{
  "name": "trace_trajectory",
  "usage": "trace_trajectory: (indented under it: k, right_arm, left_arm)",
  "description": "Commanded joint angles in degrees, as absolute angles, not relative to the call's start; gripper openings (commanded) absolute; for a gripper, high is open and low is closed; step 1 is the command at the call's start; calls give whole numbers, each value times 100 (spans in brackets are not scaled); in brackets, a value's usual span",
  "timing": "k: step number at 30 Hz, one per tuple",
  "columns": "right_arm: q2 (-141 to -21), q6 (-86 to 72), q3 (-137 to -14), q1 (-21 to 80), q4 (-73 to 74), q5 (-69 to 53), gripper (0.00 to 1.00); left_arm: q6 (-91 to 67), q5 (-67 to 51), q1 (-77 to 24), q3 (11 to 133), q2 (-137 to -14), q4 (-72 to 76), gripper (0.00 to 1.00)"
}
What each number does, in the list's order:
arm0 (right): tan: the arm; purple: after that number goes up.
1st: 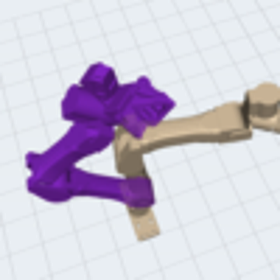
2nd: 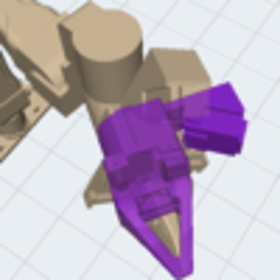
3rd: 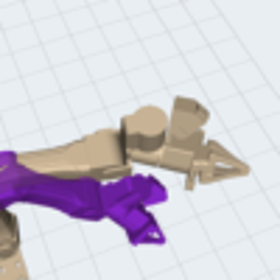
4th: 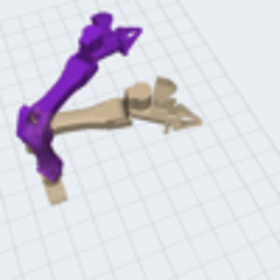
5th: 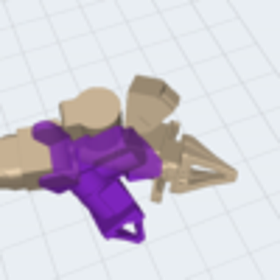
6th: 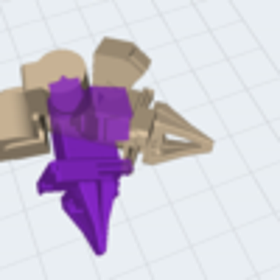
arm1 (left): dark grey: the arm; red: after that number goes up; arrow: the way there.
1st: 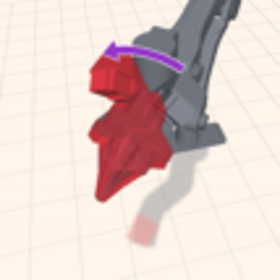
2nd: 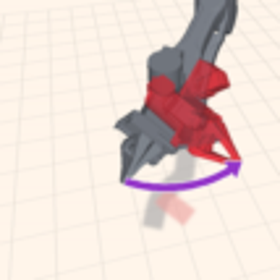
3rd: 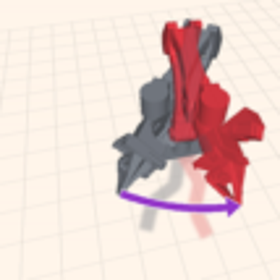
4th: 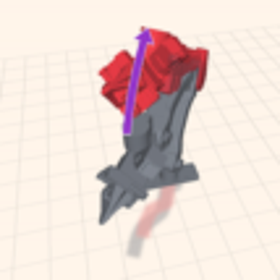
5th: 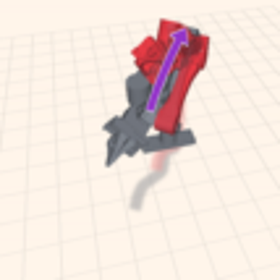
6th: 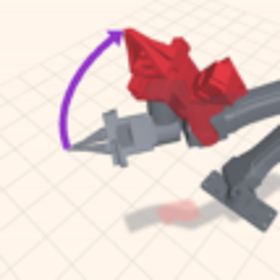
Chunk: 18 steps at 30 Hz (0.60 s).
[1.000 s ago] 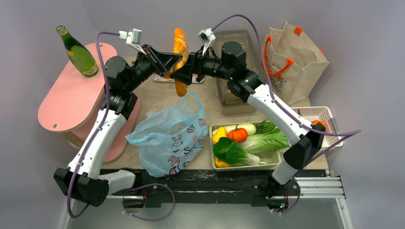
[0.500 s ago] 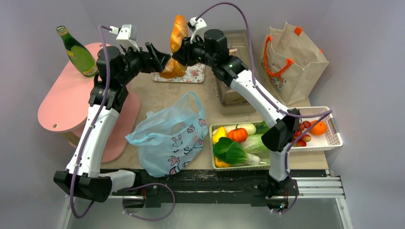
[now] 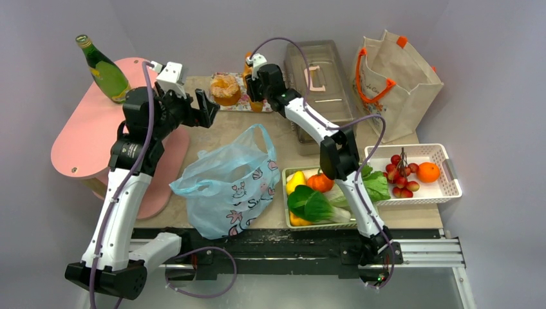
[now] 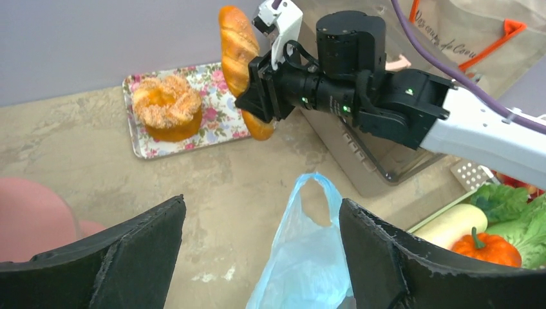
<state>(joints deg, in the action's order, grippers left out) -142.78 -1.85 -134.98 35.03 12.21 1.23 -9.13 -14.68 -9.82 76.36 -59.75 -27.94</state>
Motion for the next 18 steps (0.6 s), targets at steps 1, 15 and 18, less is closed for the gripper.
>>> trace_trajectory:
  k: [1,15,18]
  right_arm:
    - [-14264,-34,-13765,3432,-40,264,0]
    - [-14915,-237,-13944,3326,-736,262,54]
    - [-14783,-180,-13986,3330,-751,236,78]
  left_arm:
    - [-694,-1537,-967,7511,-5914,-2867,86]
    - [-623,-1699,-967,7451,-6027,-3081,87]
    - [-497,-1736,-967,7497,-6095,-3204,88]
